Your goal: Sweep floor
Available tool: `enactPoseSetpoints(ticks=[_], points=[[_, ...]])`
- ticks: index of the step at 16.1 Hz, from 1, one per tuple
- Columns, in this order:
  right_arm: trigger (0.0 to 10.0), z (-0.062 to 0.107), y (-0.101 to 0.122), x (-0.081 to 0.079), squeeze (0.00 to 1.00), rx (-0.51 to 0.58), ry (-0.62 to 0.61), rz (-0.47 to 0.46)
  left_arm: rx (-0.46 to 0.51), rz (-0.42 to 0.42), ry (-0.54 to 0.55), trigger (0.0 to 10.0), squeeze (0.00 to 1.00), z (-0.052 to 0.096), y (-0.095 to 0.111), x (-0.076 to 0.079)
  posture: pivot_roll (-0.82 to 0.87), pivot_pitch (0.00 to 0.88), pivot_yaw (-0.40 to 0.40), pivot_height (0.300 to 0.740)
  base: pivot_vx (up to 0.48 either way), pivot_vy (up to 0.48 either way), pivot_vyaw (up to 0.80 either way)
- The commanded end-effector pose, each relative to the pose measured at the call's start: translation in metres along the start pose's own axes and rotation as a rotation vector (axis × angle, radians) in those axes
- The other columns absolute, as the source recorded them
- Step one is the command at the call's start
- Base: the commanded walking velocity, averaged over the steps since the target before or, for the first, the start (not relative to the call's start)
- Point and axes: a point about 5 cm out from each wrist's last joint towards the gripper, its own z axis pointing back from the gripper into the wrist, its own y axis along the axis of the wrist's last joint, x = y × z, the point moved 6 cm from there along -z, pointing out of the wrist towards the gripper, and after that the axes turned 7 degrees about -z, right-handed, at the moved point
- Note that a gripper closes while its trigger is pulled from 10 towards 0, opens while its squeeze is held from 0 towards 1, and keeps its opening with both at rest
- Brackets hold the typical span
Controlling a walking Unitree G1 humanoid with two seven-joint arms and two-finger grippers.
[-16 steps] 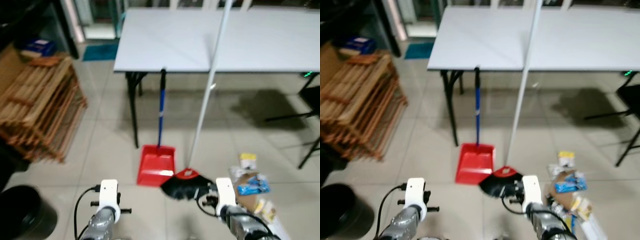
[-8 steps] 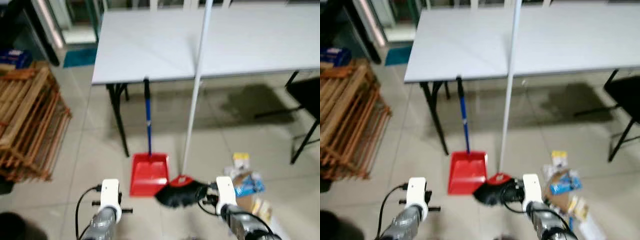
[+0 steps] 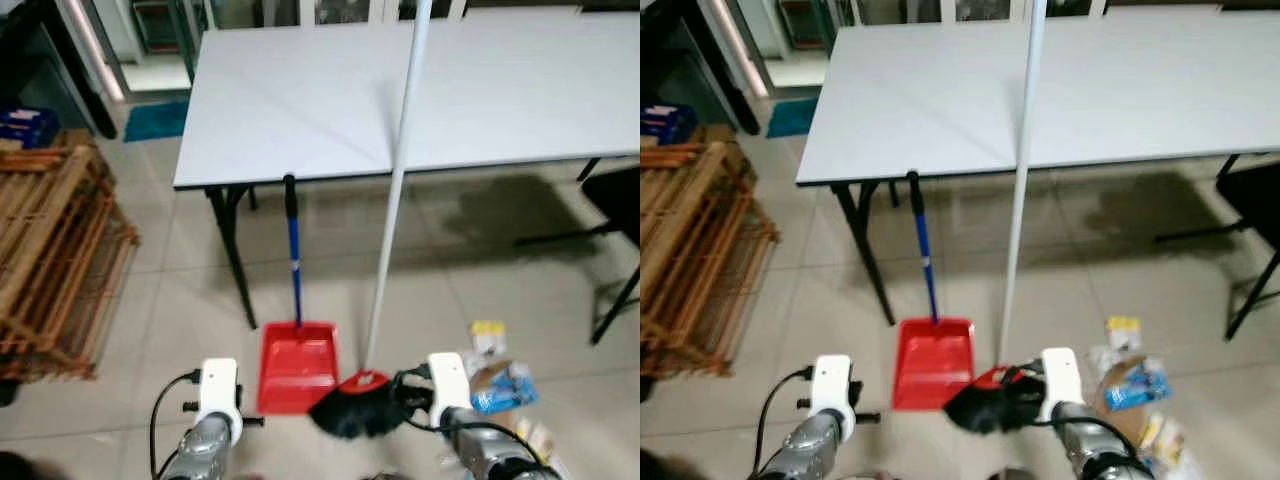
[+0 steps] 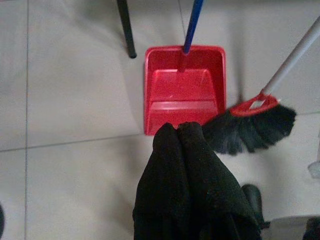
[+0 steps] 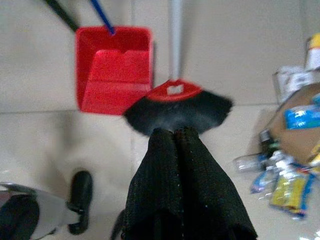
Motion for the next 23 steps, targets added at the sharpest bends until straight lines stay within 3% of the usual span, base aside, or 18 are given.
enactPoseSetpoints(ticks=[1, 6, 13, 17, 20, 23], points=[[10.0, -0.002, -0.003, -0.012, 0.0, -0.011, 0.024, -0.004, -0.016, -0.009, 0.029, 10.0, 0.0, 0.001, -0.005, -0.014, 0.02, 0.077, 0.004, 0.74, 0.3, 0.0, 0.0], [10.0, -0.002, -0.005, -0.012, 0.0, -0.017, 0.027, -0.002, -0.018, -0.011, 0.03, 10.0, 0.0, 0.002, -0.006, -0.014, 0.02, 0.079, 0.005, 0.74, 0.299, 0.0, 0.0], [10.0, -0.002, -0.005, -0.011, 0.0, -0.016, 0.022, -0.013, -0.012, -0.01, 0.037, 10.0, 0.0, 0.002, -0.005, -0.015, 0.02, 0.08, 0.004, 0.74, 0.0, 0.0, 0.0], [10.0, -0.003, 0.006, -0.013, 0.0, 0.013, 0.03, -0.016, -0.012, -0.009, 0.039, 10.0, 0.0, 0.002, -0.006, -0.016, 0.02, 0.085, 0.005, 0.74, 0.0, 0.0, 0.0], [10.0, -0.009, 0.067, -0.034, 0.0, 0.165, 0.094, -0.009, -0.016, -0.011, 0.037, 10.0, 0.0, 0.003, -0.009, -0.015, 0.02, 0.091, 0.0, 0.74, 0.0, 0.0, 0.0], [10.0, -0.009, 0.105, -0.05, 0.0, 0.243, 0.129, 0.017, -0.017, -0.005, 0.038, 10.0, 0.0, 0.003, -0.01, -0.012, 0.03, 0.096, -0.016, 0.74, 0.0, 0.0, 0.0]])
